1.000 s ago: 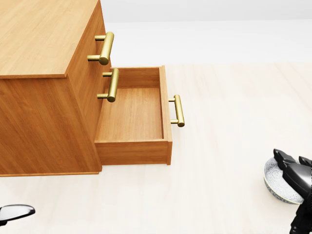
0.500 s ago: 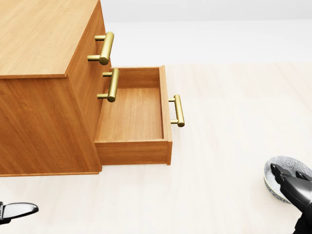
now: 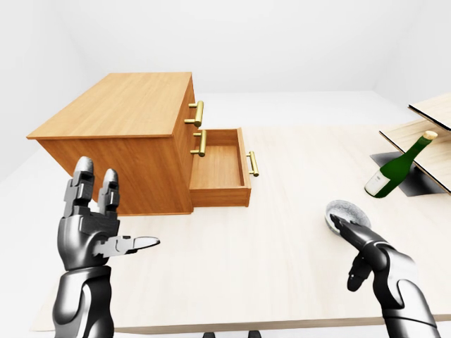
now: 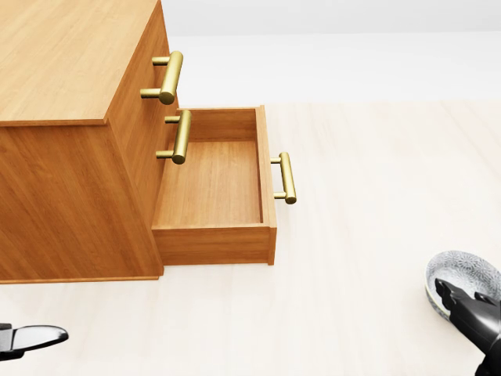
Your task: Put the bowl on top of the cabinet.
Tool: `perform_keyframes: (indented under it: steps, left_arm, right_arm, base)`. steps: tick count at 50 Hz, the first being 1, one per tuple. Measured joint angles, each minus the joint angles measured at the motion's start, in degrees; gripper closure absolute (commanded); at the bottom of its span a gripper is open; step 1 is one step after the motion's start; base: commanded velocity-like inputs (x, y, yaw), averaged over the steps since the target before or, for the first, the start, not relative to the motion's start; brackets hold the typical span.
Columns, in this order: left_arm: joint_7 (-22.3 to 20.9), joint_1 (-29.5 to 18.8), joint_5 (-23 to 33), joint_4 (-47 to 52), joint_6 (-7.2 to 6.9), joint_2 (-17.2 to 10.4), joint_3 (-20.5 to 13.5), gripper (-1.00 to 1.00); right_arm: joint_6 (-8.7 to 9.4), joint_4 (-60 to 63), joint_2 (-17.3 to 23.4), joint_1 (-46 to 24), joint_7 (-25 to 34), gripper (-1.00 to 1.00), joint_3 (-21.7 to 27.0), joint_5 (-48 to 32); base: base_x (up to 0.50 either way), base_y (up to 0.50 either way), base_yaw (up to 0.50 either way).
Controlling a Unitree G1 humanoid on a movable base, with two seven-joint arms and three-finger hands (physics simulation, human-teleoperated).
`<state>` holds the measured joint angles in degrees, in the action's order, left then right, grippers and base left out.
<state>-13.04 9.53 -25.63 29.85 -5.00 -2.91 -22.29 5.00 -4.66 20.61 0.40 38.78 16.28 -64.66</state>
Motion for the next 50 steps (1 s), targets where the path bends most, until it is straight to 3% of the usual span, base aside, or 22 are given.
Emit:
perform_keyframes:
  steps: [9,10,12,13,38,50]
  left_arm:
    - [0.0,0.0,0.3,-0.1,0.00,0.0,0.3,-1.00]
    - [0.1,0.0,0.4,-0.1,0.00,0.1,0.3,-1.00]
    - [0.1,0.0,0.5,-0.1,0.00,0.1,0.5,-1.00]
    - [0.1,0.1,0.6,-0.1,0.00,0.1,0.6,-1.00]
    - [0.1,0.3,1.8,-0.3,0.00,0.4,1.7,-1.00]
    - [0.1,0.4,2.3,-0.5,0.00,0.6,2.1,-1.00]
  right_arm:
    - [0.00,-3.6,0.8,-0.7,-2.2,-1.00,-0.3,3.2]
    - [-0.01,-3.9,0.9,-0.8,-2.4,-0.65,-0.3,3.5]
    - [0.00,-4.1,1.1,-1.3,-3.3,0.80,-0.2,4.1]
    - [0.00,-4.2,1.2,-1.6,-3.8,1.00,-0.2,4.4]
    - [-0.05,-3.2,2.2,-2.6,-6.8,1.00,0.3,5.6]
    - [0.01,12.3,0.1,-0.3,1.2,1.00,-0.8,-0.2]
  base:
    - [0.00,0.00,0.00]
    - [0.00,0.00,0.00]
    - [0.00,0.00,0.00]
    - [0.00,0.00,0.00]
    - [0.00,0.00,0.00]
    - [0.00,0.00,0.00]
